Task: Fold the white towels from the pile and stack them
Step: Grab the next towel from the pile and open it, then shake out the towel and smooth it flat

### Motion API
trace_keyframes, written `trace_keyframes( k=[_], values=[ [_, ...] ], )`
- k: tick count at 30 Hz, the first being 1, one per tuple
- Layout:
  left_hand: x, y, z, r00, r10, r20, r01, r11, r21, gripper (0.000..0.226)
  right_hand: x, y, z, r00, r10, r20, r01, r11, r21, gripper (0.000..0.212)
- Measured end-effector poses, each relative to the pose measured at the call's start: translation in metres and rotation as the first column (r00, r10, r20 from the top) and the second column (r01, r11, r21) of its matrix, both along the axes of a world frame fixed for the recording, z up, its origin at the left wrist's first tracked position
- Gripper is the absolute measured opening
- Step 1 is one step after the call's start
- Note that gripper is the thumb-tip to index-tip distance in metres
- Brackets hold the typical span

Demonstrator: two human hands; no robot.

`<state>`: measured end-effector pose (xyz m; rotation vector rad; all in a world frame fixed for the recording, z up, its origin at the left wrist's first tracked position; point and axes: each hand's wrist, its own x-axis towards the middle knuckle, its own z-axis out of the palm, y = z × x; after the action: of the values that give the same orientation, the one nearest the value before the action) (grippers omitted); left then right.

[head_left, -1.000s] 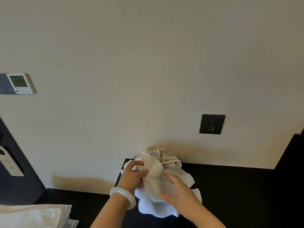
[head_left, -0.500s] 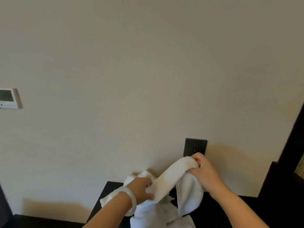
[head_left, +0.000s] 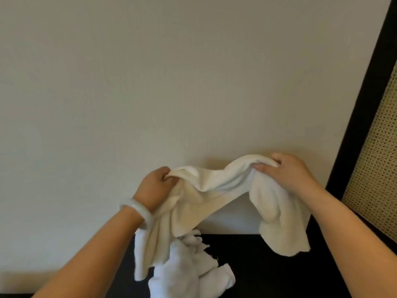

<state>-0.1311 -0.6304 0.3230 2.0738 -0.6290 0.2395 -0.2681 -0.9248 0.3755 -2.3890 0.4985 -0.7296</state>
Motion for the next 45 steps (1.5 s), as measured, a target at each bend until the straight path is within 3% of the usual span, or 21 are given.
trace_keyframes(
  k=[3,7,11,14,16,18,20,21,23,25,27,29,30,32,33,35,37,40,42,44,45],
  values=[
    [-0.006,-0.017,-0.012,0.985,-0.070,-0.158,0.099,0.977,0.190,0.023,0.012,0.010,-0.032,0.951,0.103,-0.293,-0.090,0.994,0.057,0.043],
    [-0.017,-0.016,-0.076,0.973,0.127,-0.192,-0.003,0.841,0.541,0.029,0.009,0.022,-0.114,0.812,0.012,-0.584,0.000,1.000,0.020,0.033],
    [-0.036,0.003,-0.127,0.959,0.089,-0.269,0.074,0.839,0.539,0.031,-0.015,0.037,-0.185,0.761,-0.007,-0.649,0.022,1.000,0.015,0.036],
    [-0.051,0.013,-0.150,0.962,0.114,-0.249,0.078,0.757,0.649,0.050,-0.036,0.045,-0.231,0.671,-0.026,-0.741,-0.008,0.999,-0.042,0.056],
    [-0.057,0.022,-0.159,0.955,0.203,-0.216,0.010,0.708,0.707,0.059,-0.054,0.046,-0.255,0.659,-0.044,-0.751,-0.062,0.992,-0.113,0.055],
    [-0.062,0.031,-0.161,0.960,0.239,-0.148,-0.035,0.626,0.779,0.046,-0.068,0.039,-0.271,0.719,-0.072,-0.691,-0.090,0.977,-0.195,0.027],
    [-0.061,0.036,-0.160,0.979,0.183,-0.094,-0.044,0.634,0.772,0.016,-0.073,0.026,-0.276,0.782,-0.087,-0.618,-0.032,0.983,-0.180,0.021],
    [-0.059,0.035,-0.157,0.980,0.169,-0.104,-0.042,0.688,0.724,0.006,-0.071,0.019,-0.274,0.812,-0.063,-0.580,0.021,0.997,-0.079,0.017],
    [-0.050,0.034,-0.147,0.973,0.165,-0.158,-0.047,0.821,0.569,0.009,-0.067,0.003,-0.259,0.905,0.016,-0.425,0.082,0.974,0.210,0.012],
    [-0.043,0.032,-0.131,0.967,0.159,-0.197,-0.077,0.926,0.371,0.012,-0.066,-0.012,-0.236,0.987,0.011,-0.162,0.071,0.865,0.497,0.010],
    [-0.036,0.031,-0.113,0.967,0.145,-0.211,-0.105,0.976,0.190,0.018,-0.068,-0.027,-0.213,0.992,-0.055,0.111,-0.048,0.659,0.751,0.014],
    [-0.030,0.032,-0.095,0.961,0.120,-0.250,-0.124,0.992,0.001,0.023,-0.067,-0.044,-0.194,0.966,-0.082,0.244,-0.175,0.483,0.858,0.019],
    [-0.027,0.032,-0.087,0.949,0.093,-0.301,-0.129,0.986,-0.102,0.024,-0.064,-0.050,-0.187,0.969,-0.089,0.229,-0.166,0.450,0.877,0.020],
    [-0.021,0.030,-0.075,0.913,0.063,-0.403,-0.162,0.963,-0.216,0.024,-0.054,-0.059,-0.187,0.989,-0.096,0.116,-0.054,0.491,0.869,0.016],
    [-0.019,0.028,-0.073,0.904,0.084,-0.420,-0.177,0.966,-0.187,0.024,-0.049,-0.061,-0.192,0.995,-0.096,0.026,0.032,0.559,0.829,0.012],
    [-0.013,0.022,-0.082,0.895,0.147,-0.422,-0.171,0.985,-0.018,0.024,-0.041,-0.059,-0.209,0.974,-0.078,-0.210,0.200,0.727,0.657,0.005],
    [-0.011,0.019,-0.098,0.883,0.208,-0.422,-0.134,0.971,0.197,0.031,-0.039,-0.050,-0.225,0.903,-0.077,-0.422,0.280,0.852,0.442,0.015],
    [-0.015,0.026,-0.120,0.846,0.198,-0.495,0.001,0.928,0.373,0.035,-0.042,-0.030,-0.241,0.871,-0.098,-0.481,0.244,0.937,0.249,0.016],
    [-0.019,0.038,-0.125,0.764,0.074,-0.641,0.152,0.945,0.290,0.034,-0.047,-0.019,-0.252,0.838,-0.075,-0.540,0.196,0.966,0.169,0.012],
    [-0.022,0.052,-0.127,0.628,-0.066,-0.775,0.303,0.938,0.166,0.043,-0.052,-0.015,-0.264,0.795,-0.049,-0.604,0.152,0.981,0.120,0.026],
    [-0.024,0.059,-0.127,0.587,-0.100,-0.803,0.397,0.900,0.178,0.050,-0.055,-0.015,-0.270,0.787,-0.056,-0.614,0.154,0.982,0.108,0.034]
  ],
)
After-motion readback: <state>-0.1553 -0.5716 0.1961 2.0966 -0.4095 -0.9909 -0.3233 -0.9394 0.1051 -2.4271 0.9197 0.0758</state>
